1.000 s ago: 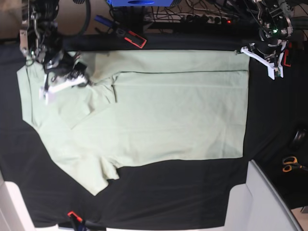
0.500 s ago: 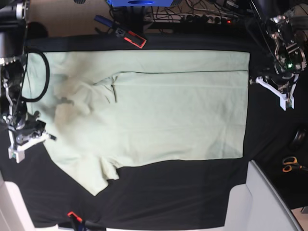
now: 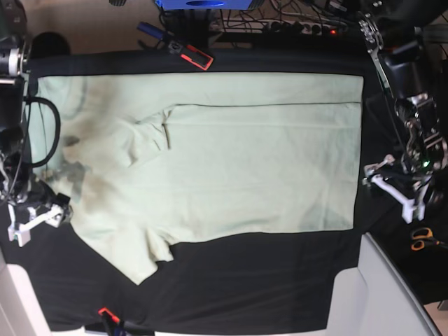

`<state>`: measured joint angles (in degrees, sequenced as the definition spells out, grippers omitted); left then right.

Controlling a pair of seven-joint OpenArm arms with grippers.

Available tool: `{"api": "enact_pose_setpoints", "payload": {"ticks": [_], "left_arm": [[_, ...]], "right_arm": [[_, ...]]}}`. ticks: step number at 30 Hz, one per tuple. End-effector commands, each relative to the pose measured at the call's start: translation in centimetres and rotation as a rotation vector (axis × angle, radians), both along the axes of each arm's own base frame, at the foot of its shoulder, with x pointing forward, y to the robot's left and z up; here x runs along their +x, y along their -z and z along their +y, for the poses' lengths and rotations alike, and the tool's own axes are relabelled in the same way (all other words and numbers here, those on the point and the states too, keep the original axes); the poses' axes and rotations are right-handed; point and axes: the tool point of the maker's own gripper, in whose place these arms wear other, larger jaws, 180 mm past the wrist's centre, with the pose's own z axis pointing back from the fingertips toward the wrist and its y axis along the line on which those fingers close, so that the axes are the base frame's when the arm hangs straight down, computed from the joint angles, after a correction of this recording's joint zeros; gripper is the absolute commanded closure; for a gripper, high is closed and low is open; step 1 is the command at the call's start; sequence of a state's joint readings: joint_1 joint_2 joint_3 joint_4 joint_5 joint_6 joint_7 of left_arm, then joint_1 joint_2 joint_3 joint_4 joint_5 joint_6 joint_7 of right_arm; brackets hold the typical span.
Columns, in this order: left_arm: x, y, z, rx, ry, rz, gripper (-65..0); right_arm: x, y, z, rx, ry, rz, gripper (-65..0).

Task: Fold the T-shirt properly
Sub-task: 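Lower both grippers to the shirt's side edges and grasp them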

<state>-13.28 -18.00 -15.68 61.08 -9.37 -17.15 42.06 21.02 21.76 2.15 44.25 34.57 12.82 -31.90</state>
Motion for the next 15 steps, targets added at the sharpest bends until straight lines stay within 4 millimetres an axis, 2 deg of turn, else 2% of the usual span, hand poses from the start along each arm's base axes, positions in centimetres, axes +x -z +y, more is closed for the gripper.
{"api": "enact_pose_setpoints", "payload": {"ticks": [1,2,5,11,13,15], "left_arm": [[1.5,-1.0,0.3,0.019,0.019,-0.016,-55.3],[1.9,-0.3,-0.3,0.019,0.045,0.014,-55.3],[3.3,0.9,-1.1,0.001,0.073,0.05,-55.3],[4.2,2.4,-0.8,-0.052,0.034,0.041,-55.3],[4.6,2.5,-0.9,-0.067,0.025,0.038,-55.3],[4.7,2.2,0.1,-0.06,0.011,0.033,-55.3]], "right_arm": [[1.8,-2.0,-1.3,-0.007,0.006,-0.061,-47.0],[1.9,-2.0,-1.9,-0.006,0.012,-0.062,-49.0],[2.6,-2.1,-3.1,-0.007,0.045,-0.095,-49.5],[2.0,-0.3,-4.3,-0.024,0.097,-0.074,-49.8],[2.0,0.3,-4.3,-0.079,0.068,-0.053,-49.8],[2.4,1.1,-2.8,-0.114,0.022,-0.038,-49.9]]}}
